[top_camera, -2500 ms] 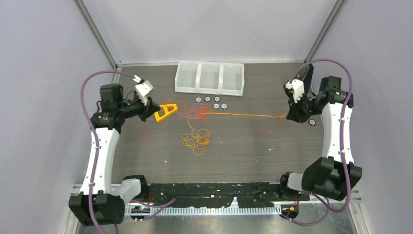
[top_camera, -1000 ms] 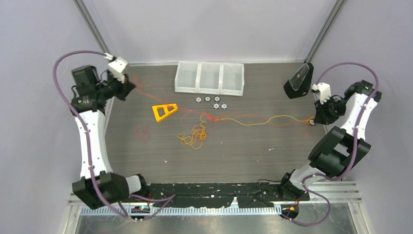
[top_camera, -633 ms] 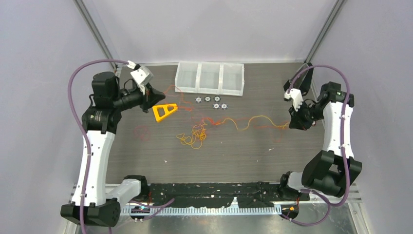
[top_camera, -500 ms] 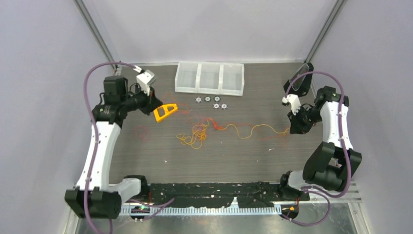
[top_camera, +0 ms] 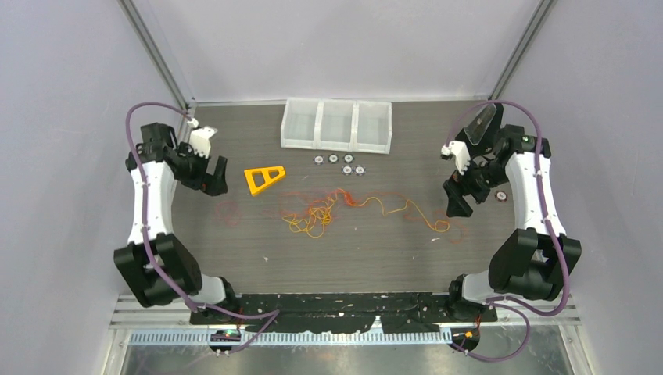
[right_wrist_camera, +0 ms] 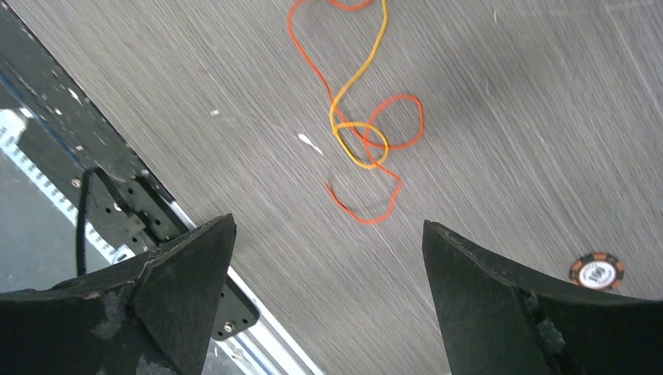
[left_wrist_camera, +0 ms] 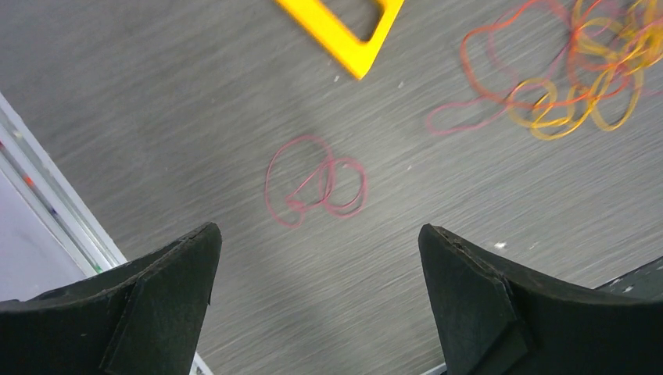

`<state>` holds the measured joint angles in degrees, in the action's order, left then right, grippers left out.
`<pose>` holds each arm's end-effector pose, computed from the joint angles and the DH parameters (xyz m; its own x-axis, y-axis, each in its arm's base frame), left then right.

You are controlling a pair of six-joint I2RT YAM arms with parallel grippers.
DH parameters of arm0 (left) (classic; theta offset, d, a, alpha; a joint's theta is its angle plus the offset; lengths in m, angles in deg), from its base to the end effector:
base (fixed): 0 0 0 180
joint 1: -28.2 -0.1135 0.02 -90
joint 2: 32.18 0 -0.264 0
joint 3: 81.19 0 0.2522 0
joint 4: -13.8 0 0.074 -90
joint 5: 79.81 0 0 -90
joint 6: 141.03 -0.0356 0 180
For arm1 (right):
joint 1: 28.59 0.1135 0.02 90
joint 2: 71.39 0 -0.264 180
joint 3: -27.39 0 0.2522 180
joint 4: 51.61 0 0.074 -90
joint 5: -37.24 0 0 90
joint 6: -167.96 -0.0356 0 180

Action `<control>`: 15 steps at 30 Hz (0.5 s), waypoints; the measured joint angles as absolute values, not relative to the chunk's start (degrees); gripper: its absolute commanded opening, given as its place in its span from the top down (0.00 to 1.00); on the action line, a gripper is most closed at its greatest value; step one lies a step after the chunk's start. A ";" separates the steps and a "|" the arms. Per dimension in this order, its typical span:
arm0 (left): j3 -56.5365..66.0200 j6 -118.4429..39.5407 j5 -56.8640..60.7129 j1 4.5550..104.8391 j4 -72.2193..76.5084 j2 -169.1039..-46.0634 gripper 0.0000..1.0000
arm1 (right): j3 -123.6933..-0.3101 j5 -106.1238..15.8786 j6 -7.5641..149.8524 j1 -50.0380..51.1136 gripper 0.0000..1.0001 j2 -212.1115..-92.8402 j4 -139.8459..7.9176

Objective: Untangle the cables

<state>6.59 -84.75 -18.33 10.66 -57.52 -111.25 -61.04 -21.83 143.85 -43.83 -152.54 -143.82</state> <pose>0.2603 0.0645 0.3174 -0.7349 0.2793 -0.6180 0.4239 0.9005 -0.0972 0.2352 -0.0451 0.3022 -0.5584 -0.6594 -0.5034 -0.8030 0.5819 0.1285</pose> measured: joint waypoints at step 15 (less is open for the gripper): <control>1.19 -87.04 -7.05 14.09 -54.63 -131.94 0.58 | -62.90 -19.03 133.25 -40.29 0.05 -152.56 -141.88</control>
